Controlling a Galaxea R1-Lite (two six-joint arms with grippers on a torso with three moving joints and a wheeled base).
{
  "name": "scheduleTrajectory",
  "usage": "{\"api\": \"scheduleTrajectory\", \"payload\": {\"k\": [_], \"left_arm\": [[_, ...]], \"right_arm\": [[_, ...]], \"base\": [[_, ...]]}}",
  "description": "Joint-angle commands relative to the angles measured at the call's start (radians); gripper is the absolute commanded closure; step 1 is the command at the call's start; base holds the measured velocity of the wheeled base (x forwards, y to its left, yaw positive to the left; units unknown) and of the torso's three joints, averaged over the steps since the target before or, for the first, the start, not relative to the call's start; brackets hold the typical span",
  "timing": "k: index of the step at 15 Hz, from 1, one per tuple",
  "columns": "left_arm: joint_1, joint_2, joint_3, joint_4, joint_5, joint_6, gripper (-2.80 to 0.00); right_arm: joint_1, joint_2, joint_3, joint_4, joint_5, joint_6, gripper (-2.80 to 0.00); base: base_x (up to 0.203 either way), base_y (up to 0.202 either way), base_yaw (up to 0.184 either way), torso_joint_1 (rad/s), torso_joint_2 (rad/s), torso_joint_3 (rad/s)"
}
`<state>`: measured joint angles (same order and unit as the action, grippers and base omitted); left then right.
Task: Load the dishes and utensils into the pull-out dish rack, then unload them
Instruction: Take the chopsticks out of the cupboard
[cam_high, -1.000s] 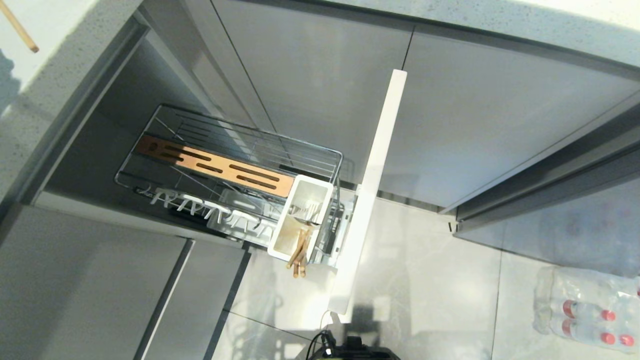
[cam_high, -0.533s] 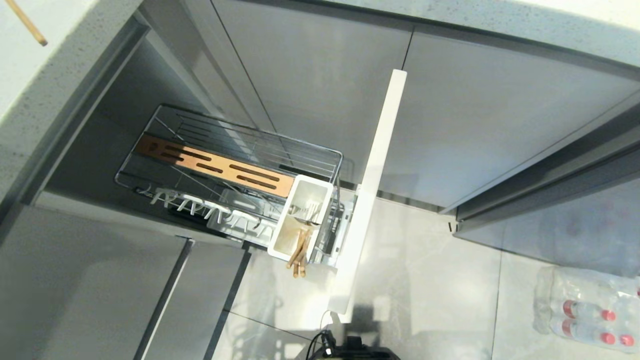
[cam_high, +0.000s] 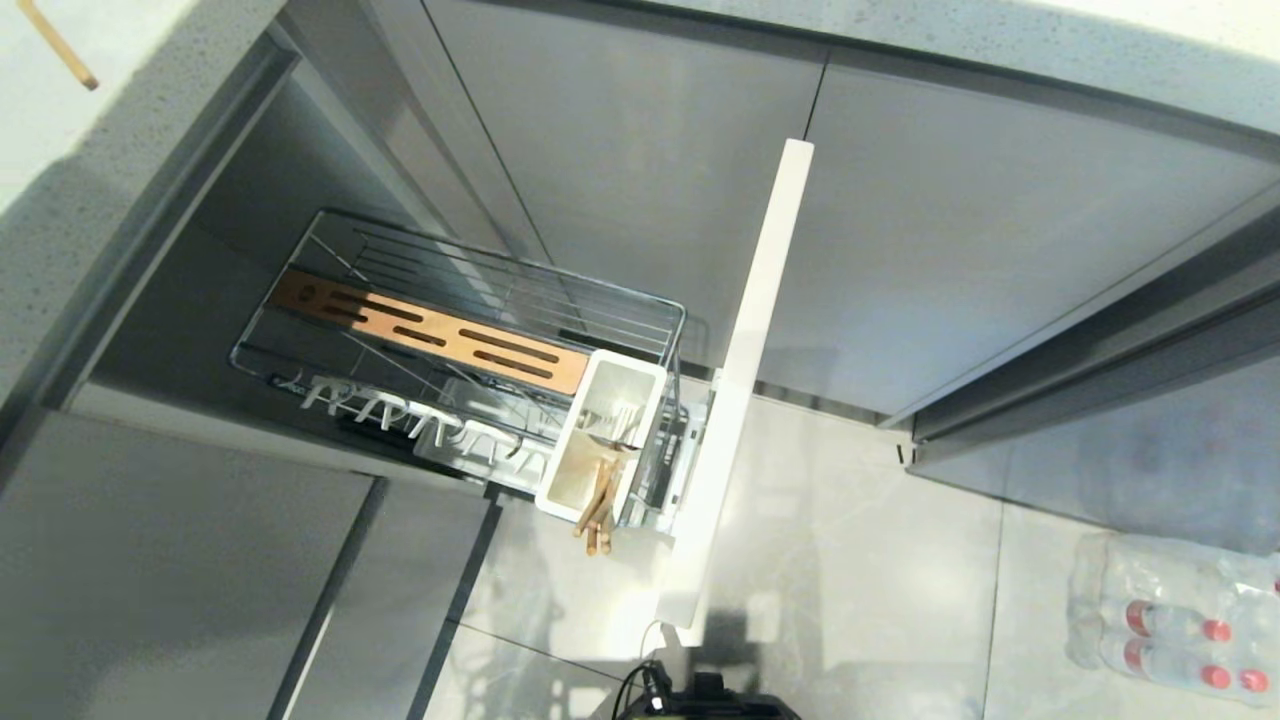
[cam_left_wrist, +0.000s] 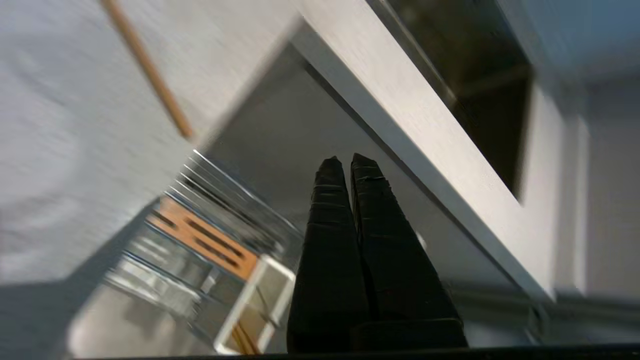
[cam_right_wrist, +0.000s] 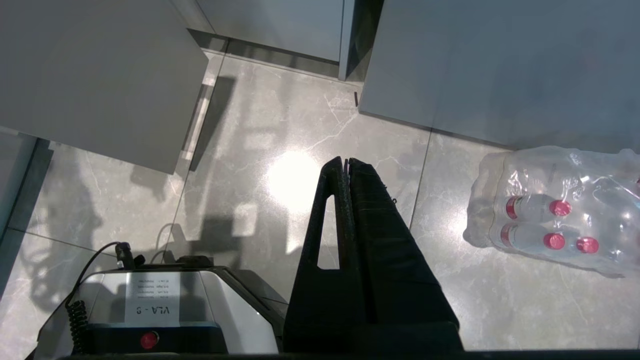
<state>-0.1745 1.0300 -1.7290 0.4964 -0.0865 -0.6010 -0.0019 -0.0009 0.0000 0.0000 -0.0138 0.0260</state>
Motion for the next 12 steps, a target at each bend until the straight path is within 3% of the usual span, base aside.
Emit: {"api": "scheduleTrajectory", "payload": {"k": [1, 6, 9, 11, 12], "left_arm": [[-0.032, -0.026, 0.039, 0.011, -0.163, -0.004, 0.0], [-0.052, 0.063, 0.053, 0.213, -0.624, 0.0, 0.0], [-0.059, 0.173, 0.042, 0.286, -0.672, 0.004, 0.0], [-0.078, 0.267, 0.025, 0.334, -0.653, 0.01, 0.0], [-0.106, 0.324, 0.007, 0.379, -0.609, 0.02, 0.0]], "right_arm": [[0.0, 0.001, 0.0, 0.0, 0.0, 0.0, 0.0], [0.0, 0.001, 0.0, 0.0, 0.0, 0.0, 0.0], [0.0, 0.001, 0.0, 0.0, 0.0, 0.0, 0.0], [0.0, 0.001, 0.0, 0.0, -0.001, 0.0, 0.0], [0.0, 0.001, 0.0, 0.0, 0.0, 0.0, 0.0]], "base": [[0.0, 0.0, 0.0, 0.0, 0.0, 0.0], [0.0, 0.0, 0.0, 0.0, 0.0, 0.0], [0.0, 0.0, 0.0, 0.0, 0.0, 0.0], [0.0, 0.0, 0.0, 0.0, 0.0, 0.0], [0.0, 0.0, 0.0, 0.0, 0.0, 0.0]]}}
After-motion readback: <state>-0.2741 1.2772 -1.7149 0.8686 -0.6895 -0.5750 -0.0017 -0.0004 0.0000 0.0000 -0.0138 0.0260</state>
